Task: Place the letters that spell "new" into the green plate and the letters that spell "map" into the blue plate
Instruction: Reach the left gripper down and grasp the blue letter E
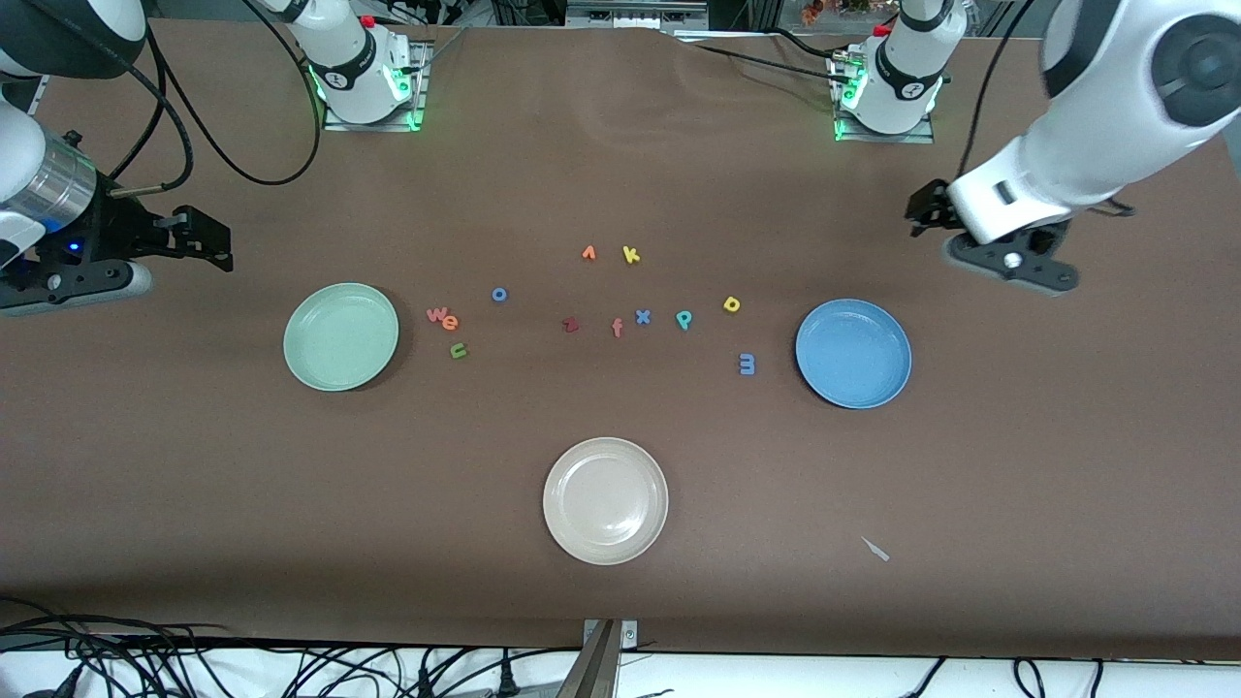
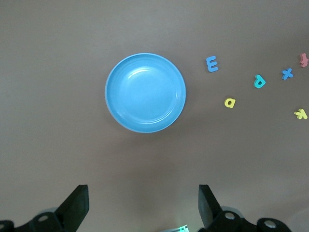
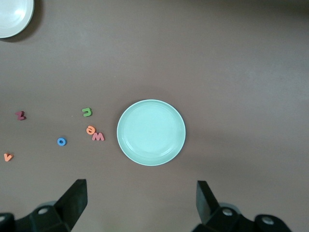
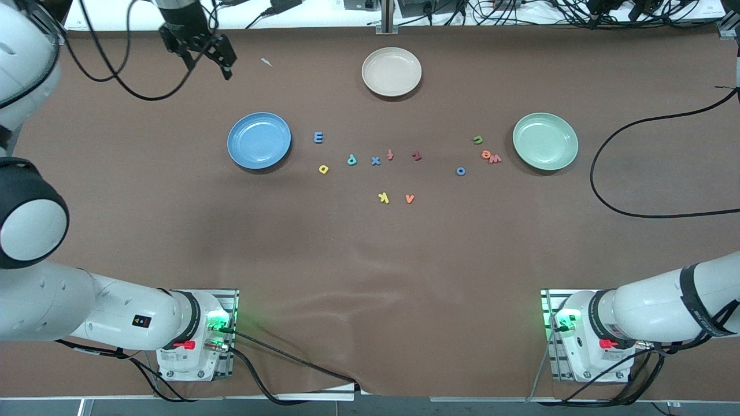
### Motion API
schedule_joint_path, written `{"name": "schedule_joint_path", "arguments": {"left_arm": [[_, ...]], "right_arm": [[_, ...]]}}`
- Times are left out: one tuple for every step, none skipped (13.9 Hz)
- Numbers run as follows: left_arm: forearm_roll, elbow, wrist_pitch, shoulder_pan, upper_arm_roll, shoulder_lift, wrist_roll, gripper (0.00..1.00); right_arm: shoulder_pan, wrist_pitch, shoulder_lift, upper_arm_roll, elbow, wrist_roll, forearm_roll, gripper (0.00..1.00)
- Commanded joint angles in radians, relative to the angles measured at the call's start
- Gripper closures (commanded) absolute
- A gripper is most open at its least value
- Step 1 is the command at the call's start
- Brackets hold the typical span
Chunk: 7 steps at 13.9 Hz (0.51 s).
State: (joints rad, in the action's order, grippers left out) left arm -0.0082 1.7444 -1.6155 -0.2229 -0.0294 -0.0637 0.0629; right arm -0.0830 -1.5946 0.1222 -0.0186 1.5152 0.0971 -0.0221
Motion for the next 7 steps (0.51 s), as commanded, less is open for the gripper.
{"name": "schedule_joint_path", "arguments": {"left_arm": [[-0.004, -0.127, -0.026, -0.035, -0.015, -0.172, -0.087, 0.00], [-0.004, -0.187, -0.030, -0.052, -0.018, -0.261, -0.138, 0.00], [-0.006, -0.244, -0.032, -0.082, -0.020, -0.340, -0.193, 0.00], [-0.006, -0.299, -0.035, -0.104, -0.020, -0.422, -0.237, 0.00], [-0.010, -0.351, -0.043, -0.107, -0.020, -0.508, -0.239, 0.00], [-0.018, -0.390, -0.044, -0.118, -0.024, -0.586, -0.238, 0.00], [-0.018, -0.411, -0.069, -0.133, -0.023, -0.652, -0.236, 0.00]], "right_arm": [[-0.001, -0.001, 0.005, 0.002, -0.013, 0.004, 0.013, 0.00], [-0.001, -0.001, 0.005, 0.002, -0.013, 0.004, 0.013, 0.00], [-0.001, -0.001, 0.005, 0.002, -0.013, 0.004, 0.013, 0.00], [-0.001, -0.001, 0.005, 0.002, -0.013, 0.004, 0.013, 0.00], [-0.001, -0.001, 0.005, 0.002, -0.012, 0.004, 0.013, 0.00], [-0.001, -0.001, 0.005, 0.002, -0.013, 0.004, 0.013, 0.00], [-0.001, -0.001, 0.007, 0.002, -0.013, 0.004, 0.013, 0.00]]}}
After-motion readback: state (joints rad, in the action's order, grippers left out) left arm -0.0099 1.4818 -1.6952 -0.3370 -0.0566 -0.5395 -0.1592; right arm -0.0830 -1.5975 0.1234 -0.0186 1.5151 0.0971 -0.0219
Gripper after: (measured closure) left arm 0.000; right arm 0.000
